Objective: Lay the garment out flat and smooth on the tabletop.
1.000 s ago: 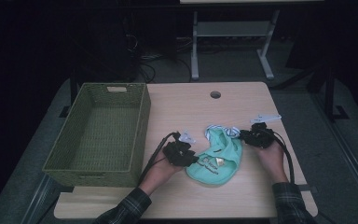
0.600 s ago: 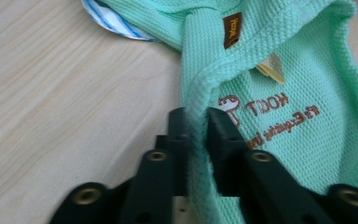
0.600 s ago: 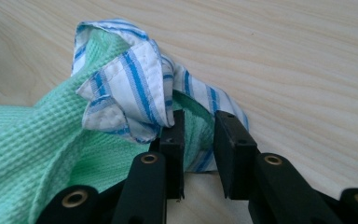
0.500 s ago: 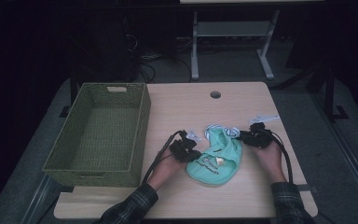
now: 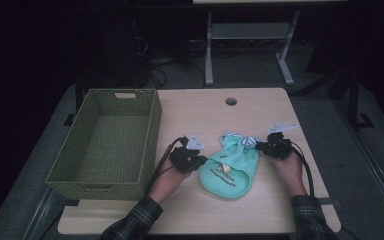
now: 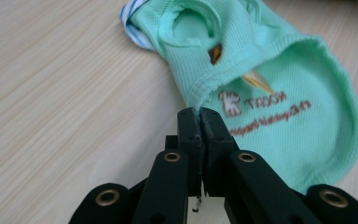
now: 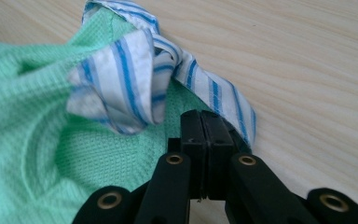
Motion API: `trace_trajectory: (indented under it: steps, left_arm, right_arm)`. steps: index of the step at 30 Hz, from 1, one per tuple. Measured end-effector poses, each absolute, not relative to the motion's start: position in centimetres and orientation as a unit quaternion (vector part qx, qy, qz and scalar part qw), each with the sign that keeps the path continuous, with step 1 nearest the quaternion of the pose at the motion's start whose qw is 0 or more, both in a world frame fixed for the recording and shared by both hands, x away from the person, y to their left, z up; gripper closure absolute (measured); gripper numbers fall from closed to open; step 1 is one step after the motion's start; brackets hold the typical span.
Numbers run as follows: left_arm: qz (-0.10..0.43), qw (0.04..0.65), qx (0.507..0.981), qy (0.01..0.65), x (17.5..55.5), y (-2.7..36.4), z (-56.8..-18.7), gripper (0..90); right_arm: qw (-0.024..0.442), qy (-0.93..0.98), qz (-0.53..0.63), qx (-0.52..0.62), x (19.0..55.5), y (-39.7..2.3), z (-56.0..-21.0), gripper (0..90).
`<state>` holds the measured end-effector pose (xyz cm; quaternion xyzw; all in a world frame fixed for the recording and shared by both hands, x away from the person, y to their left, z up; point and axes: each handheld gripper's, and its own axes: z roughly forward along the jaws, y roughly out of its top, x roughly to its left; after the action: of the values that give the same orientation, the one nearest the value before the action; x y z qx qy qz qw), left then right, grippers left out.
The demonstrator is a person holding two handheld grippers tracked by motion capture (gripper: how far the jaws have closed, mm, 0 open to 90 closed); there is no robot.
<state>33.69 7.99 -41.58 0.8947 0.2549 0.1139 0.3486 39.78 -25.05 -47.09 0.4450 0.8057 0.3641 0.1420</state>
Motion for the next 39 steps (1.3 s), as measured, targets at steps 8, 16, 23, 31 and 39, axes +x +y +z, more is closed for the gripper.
trace_trajectory:
  steps: [8, 16, 23, 31, 39]
  left_arm:
    - [0.100, 0.303, 0.916, 0.242, 31.7, 7.9, -43.8, 87.5]
    - [0.077, 0.303, 0.918, 0.243, 31.5, 7.9, -44.5, 78.5]
    - [0.066, 0.346, 0.898, 0.264, 32.0, 8.7, -43.1, 78.0]
    - [0.057, 0.359, 0.895, 0.260, 33.6, 7.8, -42.0, 89.5]
    - [0.048, 0.369, 0.891, 0.260, 36.9, 5.9, -42.0, 89.6]
  right_arm:
    - [0.146, 0.807, 0.360, 0.445, 39.8, -25.1, -47.1, 88.9]
    - [0.143, 0.803, 0.373, 0.442, 39.5, -25.2, -46.9, 79.3]
    - [0.151, 0.796, 0.381, 0.446, 38.6, -25.8, -46.0, 72.3]
    - [0.137, 0.803, 0.390, 0.430, 36.5, -25.8, -45.0, 86.3]
    - [0.124, 0.814, 0.397, 0.407, 34.0, -24.7, -44.9, 89.3]
